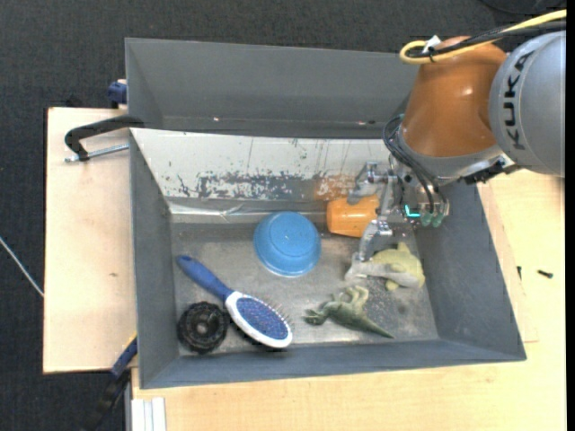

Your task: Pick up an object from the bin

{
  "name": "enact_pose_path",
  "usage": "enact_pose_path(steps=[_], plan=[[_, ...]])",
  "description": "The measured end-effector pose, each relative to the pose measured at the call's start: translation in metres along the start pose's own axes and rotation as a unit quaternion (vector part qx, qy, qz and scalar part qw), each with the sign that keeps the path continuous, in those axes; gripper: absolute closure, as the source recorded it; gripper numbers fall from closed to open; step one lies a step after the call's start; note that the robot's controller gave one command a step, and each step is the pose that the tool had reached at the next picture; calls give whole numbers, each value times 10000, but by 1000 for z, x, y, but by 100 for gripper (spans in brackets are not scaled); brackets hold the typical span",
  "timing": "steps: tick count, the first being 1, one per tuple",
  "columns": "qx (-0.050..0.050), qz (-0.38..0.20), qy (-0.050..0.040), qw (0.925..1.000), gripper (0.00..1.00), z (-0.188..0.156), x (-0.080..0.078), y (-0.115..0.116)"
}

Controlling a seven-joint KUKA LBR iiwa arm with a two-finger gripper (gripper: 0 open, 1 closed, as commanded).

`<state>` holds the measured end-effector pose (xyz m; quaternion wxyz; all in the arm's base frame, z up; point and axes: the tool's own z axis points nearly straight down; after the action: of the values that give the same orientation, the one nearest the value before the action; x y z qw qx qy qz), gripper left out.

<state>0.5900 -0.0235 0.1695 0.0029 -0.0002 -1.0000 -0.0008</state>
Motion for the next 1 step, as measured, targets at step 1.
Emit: enact_pose_path(steps=[1], plan=[[-28, 649, -172, 9977, 0, 36, -6, -17]])
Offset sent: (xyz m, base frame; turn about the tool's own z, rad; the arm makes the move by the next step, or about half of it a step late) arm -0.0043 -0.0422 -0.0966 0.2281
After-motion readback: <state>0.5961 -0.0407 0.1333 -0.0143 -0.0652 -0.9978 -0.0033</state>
